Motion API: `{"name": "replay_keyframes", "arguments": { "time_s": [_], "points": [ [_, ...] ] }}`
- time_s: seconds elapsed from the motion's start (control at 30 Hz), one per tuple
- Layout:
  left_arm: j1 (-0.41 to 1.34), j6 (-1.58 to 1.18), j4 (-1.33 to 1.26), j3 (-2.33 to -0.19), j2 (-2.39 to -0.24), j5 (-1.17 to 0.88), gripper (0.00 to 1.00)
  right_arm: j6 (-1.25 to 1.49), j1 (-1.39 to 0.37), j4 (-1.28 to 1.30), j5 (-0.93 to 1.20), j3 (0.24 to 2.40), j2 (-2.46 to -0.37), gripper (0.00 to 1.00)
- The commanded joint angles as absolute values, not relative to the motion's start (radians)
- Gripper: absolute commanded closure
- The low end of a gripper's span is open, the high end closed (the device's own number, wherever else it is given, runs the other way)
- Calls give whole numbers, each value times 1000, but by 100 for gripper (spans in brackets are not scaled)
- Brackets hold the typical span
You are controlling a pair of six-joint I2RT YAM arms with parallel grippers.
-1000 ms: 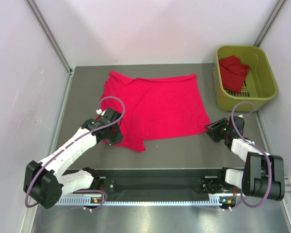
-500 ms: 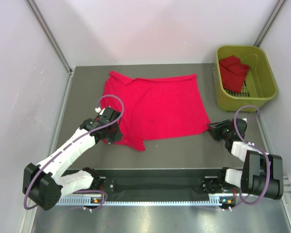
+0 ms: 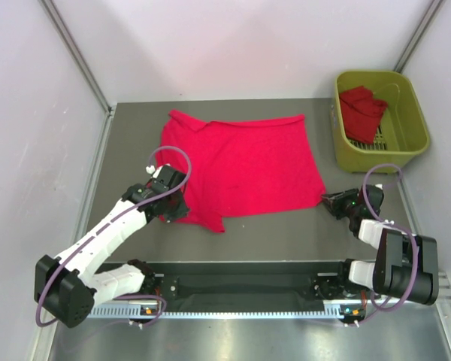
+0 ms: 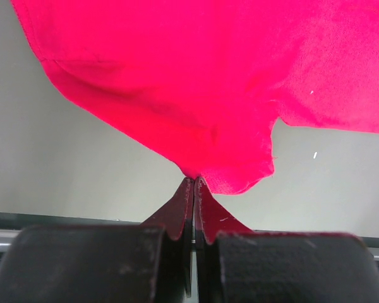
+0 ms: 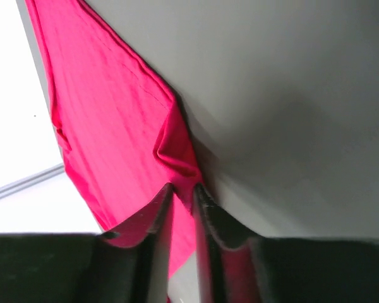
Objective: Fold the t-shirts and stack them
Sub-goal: Flatten the tshirt out
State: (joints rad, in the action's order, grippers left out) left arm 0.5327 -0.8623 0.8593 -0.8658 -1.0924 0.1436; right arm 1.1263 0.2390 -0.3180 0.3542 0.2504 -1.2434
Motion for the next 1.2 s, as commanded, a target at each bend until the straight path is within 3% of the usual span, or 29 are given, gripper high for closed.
{"name": "replay_keyframes", "arguments": {
  "time_s": [0.0,0.1,0.13,0.47,0.7,1.17],
  "points": [
    [531,-847,862,-905,-1069,164,100,1075,253,-354,374,250,-1247,83],
    [531,-839,861,-916,-1074,181,100,1043,253,-341,384,256,-1238,99],
    [531,-828,858,-929,-1074,190,100,1001,252,-304,383,267,-1235,100],
    [511,-565,727,-1195,-1161,452,100,753,210,-19,356,619,-1196,100],
    [431,-410,603,-1443,-1295,454,100,703,152,102,339,859,-1299,100],
    [242,-296,444,-1635,-1312,446,100,696,98,175,318,1135,-1367,100]
  ]
}}
